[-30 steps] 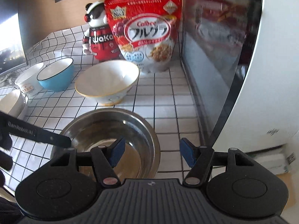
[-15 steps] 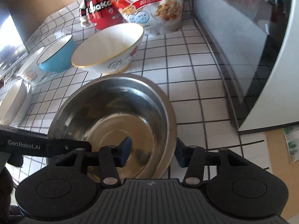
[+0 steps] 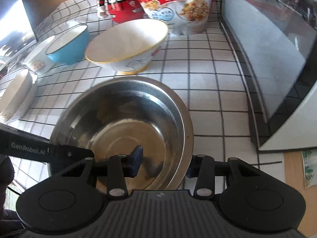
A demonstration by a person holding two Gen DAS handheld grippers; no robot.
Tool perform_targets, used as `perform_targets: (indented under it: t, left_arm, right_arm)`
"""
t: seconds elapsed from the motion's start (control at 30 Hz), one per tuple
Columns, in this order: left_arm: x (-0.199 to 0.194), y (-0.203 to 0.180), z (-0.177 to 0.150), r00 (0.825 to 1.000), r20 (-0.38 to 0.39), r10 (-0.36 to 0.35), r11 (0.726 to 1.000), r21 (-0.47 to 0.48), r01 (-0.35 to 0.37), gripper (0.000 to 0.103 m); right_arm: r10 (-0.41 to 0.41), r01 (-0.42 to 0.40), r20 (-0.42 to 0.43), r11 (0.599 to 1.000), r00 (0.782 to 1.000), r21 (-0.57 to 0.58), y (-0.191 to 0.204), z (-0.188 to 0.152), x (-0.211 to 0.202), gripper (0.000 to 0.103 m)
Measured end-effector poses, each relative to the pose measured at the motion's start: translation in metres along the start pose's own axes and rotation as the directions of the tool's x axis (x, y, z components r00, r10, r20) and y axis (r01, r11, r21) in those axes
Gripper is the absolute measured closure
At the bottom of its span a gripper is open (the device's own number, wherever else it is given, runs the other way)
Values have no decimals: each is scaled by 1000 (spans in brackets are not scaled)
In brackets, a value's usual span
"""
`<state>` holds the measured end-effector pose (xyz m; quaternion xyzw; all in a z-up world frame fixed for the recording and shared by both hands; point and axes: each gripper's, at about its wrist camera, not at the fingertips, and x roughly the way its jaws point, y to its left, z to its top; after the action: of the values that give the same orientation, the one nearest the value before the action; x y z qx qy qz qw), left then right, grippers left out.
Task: Organize plates and bowls
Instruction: 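Lift the steel bowl and carry it toward the stacked white bowl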
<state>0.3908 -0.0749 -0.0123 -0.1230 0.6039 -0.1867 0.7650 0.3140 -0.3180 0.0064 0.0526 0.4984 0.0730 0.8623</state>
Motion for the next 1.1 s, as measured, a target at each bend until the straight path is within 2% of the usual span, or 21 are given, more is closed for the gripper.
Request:
perform_targets:
  t: [0.1,0.2,0.3,0.43,0.53,0.63,0.83,0.93,1.0,1.03,1.1]
  left_arm:
    - [-13,6,-6,999,34,25,1000,8,-26,85]
    - [-32,18,-10,997,67,27,999,-30,-25,85]
    - [-52,33,-14,992,109,64,996,-62,-58,85]
    - [-86,59,-15,981,177,84,990,-127,-62,85]
    - [-122,75,-15,964,251,92,985,-162,-52,84]
    - [-166,92,-12,930,346,126,980,-187,-63,84]
    - [-256,128,0,817,522,246,963,-225,-146,84]
    - [-279,148,6,775,551,308,945,-271,-182,84]
    - [-285,163,5,757,553,349,930,-304,-207,84]
    - [-285,171,4,755,547,362,923,-323,-209,84]
    - [-278,189,2,764,522,380,909,-364,-204,85]
  right_arm:
    - [31,-31,15,999,999,-29,12,9,-5,61]
    - [66,-65,24,996,998,-62,30,20,-7,61]
    - [93,-88,39,989,995,-122,56,32,-7,61]
    - [146,-135,51,976,988,-173,90,53,-10,62]
    - [198,-176,85,960,977,-217,118,77,-19,62]
    - [256,-203,147,931,955,-305,158,106,-32,62]
    - [385,-228,264,849,884,-476,245,157,-52,62]
    - [430,-255,254,818,866,-516,279,172,-44,62]
    - [444,-269,225,798,867,-539,299,177,-34,62]
    - [445,-273,207,790,872,-550,308,178,-27,62]
    - [447,-282,172,773,878,-568,322,178,-12,62]
